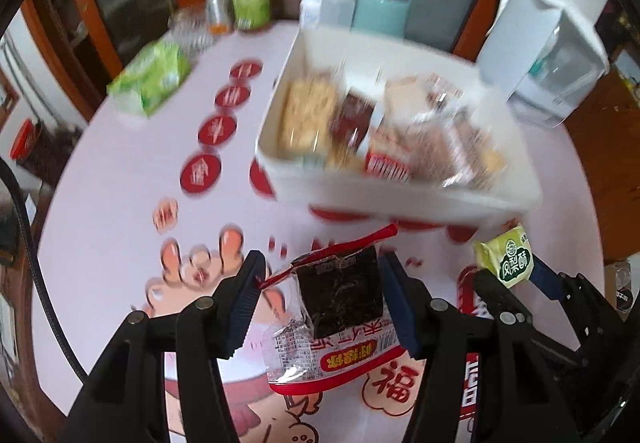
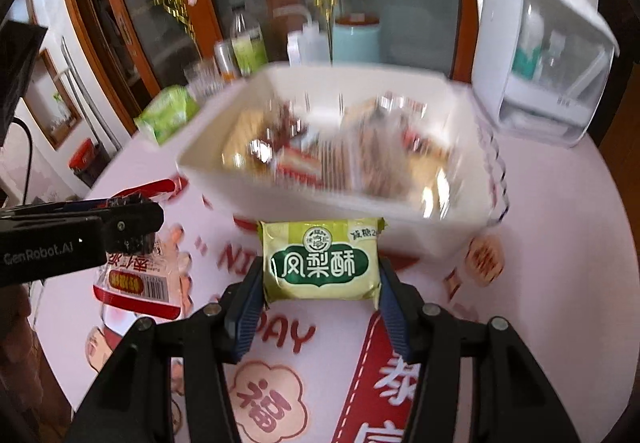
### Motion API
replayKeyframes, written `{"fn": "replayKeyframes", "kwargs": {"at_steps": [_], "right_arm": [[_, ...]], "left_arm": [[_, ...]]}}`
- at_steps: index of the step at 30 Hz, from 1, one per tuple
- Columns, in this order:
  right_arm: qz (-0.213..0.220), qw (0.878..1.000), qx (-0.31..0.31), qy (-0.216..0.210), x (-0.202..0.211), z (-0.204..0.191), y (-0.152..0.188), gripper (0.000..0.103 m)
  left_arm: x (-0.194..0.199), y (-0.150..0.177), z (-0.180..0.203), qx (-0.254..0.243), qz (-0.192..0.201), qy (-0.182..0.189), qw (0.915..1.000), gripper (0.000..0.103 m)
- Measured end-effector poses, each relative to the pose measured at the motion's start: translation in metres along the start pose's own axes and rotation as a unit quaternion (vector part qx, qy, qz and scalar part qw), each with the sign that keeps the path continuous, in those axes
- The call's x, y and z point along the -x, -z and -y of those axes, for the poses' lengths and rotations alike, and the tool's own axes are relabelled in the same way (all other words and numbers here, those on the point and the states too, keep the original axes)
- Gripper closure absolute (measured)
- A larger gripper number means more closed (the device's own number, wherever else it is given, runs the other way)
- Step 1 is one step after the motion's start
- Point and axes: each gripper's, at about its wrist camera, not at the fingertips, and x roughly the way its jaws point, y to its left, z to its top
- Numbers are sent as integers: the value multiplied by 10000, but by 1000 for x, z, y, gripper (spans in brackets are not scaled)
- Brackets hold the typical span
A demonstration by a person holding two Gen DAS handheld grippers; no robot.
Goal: Organize snacks
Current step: 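Carry both packs into the white tray and open both grippers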
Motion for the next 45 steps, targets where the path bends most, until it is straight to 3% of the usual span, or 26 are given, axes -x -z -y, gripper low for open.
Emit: {"fn": "replayKeyframes", "kwargs": {"at_steps": [6,12,16,22,34,37,38,40,45], "right_arm": [[498,9988,-5,31,46,10,-58,49],[907,9952,103,354,73,14,-119,49],[959,9933,165,622,67,14,-150,49],[694,9944,-97,789,28,24,-182,49],[74,9937,-520,990,-54,46,-201,47],[-136,9929,-573,1033,-73,49,-200,41],[-183,9927,-589,1033,-77,50,-199,37],[-194,9915,-650,1109,-83,52,-197,35],[-142,9911,-735,1100,-82,58,-191,21]], "left_arm": [[46,-50,12,-402,523,27,9978,46],[66,-97,26,-722,767,-1,9944,45],[60,-129,37,-875,741,-60,9934,45],[26,-175,43,-959,562,-76,9938,45],[-50,-214,54,-1163,369,-195,9923,43],[-67,-219,55,-1085,322,-178,9934,37],[-73,-221,55,-1069,225,-102,9940,26],[-82,-221,56,-1044,153,-136,9943,20],[-90,-217,56,-1133,163,-154,9933,15]]}}
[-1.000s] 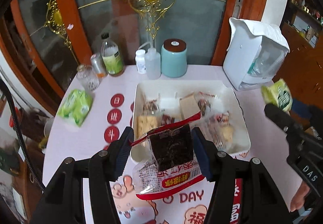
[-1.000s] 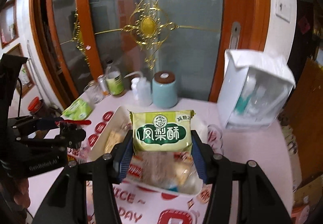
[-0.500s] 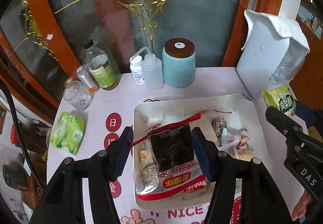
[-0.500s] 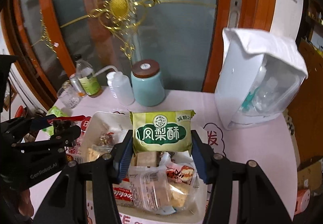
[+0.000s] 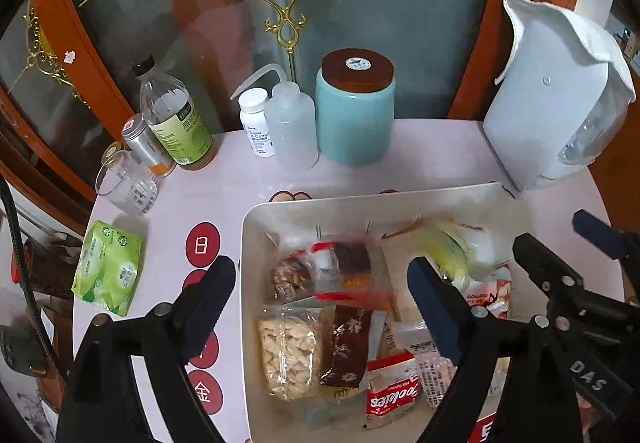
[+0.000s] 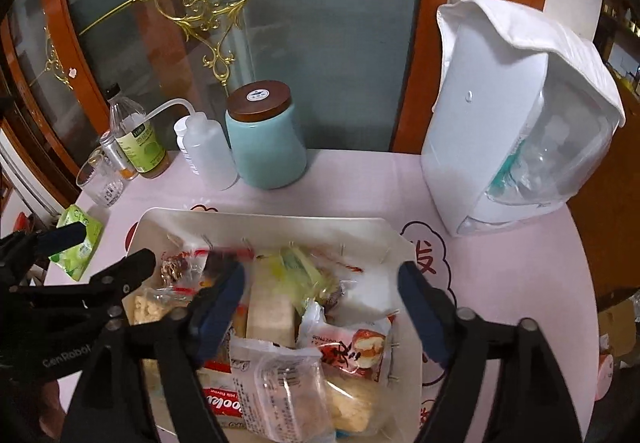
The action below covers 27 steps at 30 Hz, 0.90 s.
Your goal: Organize snacks
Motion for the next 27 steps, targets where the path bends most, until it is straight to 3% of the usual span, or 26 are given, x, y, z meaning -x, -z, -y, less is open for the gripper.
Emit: {"fn": "replayKeyframes", "kwargs": {"at_steps": [12,20,27], "right_arm": [[36,9999,-130,-92,27,5,9,21],[269,9992,-154,-247,83,5,27,21],[400,9981,-100,-457,143,2,61,21]], "left_arm": [[31,18,8,-257,254,-109,9993,15],[84,42,7,-158,302,1,9994,15],[147,87,16,-296,348,115,9989,15]]}}
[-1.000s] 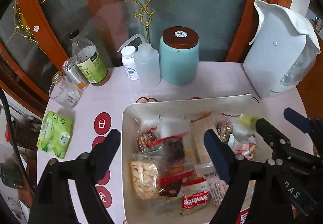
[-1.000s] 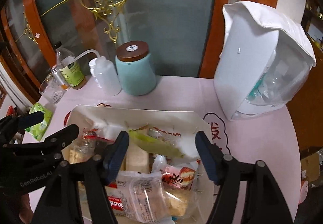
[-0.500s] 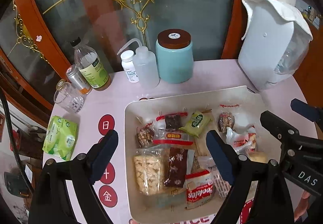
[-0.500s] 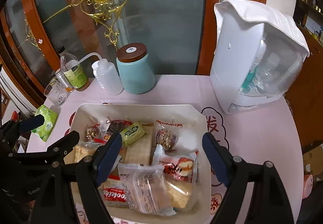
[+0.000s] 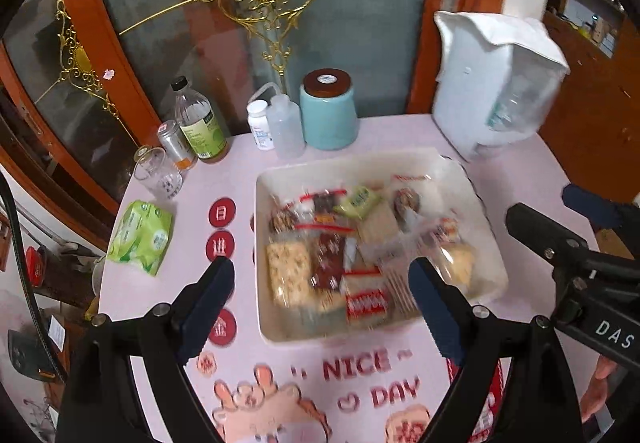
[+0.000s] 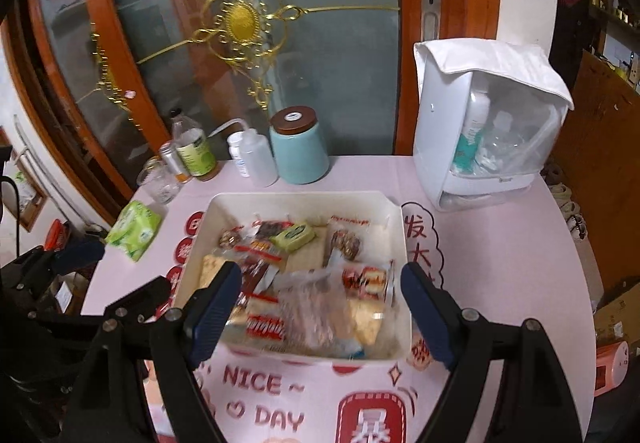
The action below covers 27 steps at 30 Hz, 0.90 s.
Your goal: Organize snacks
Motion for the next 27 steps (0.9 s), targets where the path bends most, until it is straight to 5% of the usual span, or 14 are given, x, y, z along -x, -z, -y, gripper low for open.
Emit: {"fn": "replayKeyframes", "kwargs": {"at_steps": [9,21,27], "right_arm": [[138,9990,354,-226,85,-11,65,20],[406,9974,501,-320,155,-12,143,21],[186,9978,541,-342,162,-8,189,21]], "left_arm": [[90,78,34,-377,45,34,9993,15],[174,180,45,102,308,-158,9993,15],[190,219,41,476,477,-310,9972,15]]}}
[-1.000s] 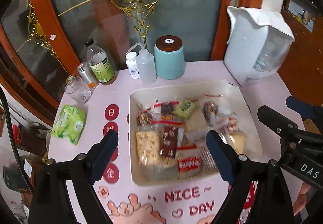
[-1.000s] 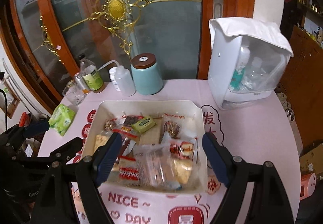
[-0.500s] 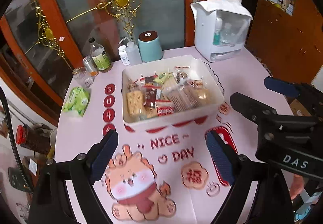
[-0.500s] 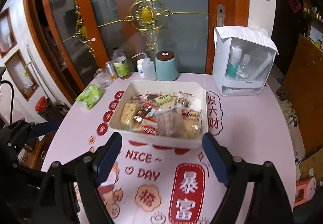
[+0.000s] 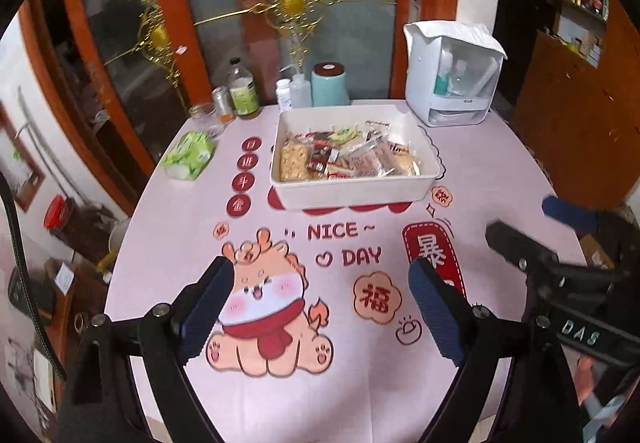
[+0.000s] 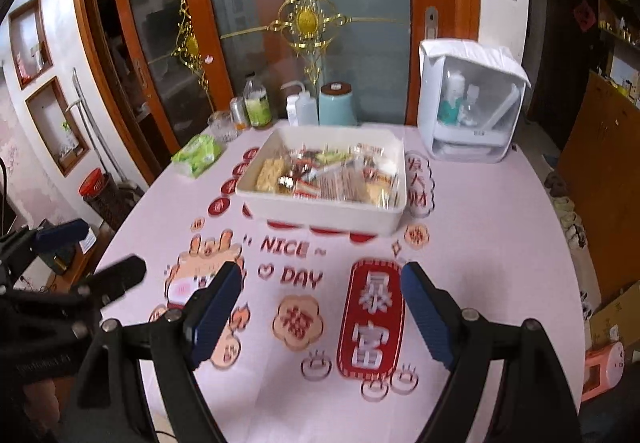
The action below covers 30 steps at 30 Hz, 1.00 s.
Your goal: Organize snacks
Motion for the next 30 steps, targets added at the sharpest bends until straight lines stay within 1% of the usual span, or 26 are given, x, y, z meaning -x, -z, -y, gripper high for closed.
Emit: {"fn": "replayKeyframes", "kwargs": {"at_steps": [3,5,9,11,14,15,19,22,24,30], "right_arm": [[-66,9999,-51,-101,4,-1,15,21],[-100,9999,-82,-91,5,-1,21,20],[-131,9996,-224,-98,10,-1,29,21],[-125,9995,-288,-68,12,-4,30,21],[-105,9992,-378,-34,13,-10,31,21],[-90,9991,-407,-8,13,-11,31,21],[-58,9985,-531,154,15,-18,31,20],[-56,9978,-623,228,15,-25,33,20],[-70,9976,-625,278,14,-29,31,20],[-94,9972,-618,403,16,-40,32,20]], "left_arm": [[4,15,-1,111,-52,-58,9999,15],[7,24,-2,145,-40,-186,9997,15],[14,36,-8,367,21,-312,9988,15],[15,39,-13,524,35,-302,9982,15],[14,40,-17,667,-24,-179,9976,15],[13,40,-18,671,-17,-168,9976,15],[11,37,-23,531,63,-360,9979,15],[8,36,-27,486,50,-303,9983,15],[7,34,-29,445,52,-342,9984,15],[-1,33,-37,424,-71,-161,9989,15]]}}
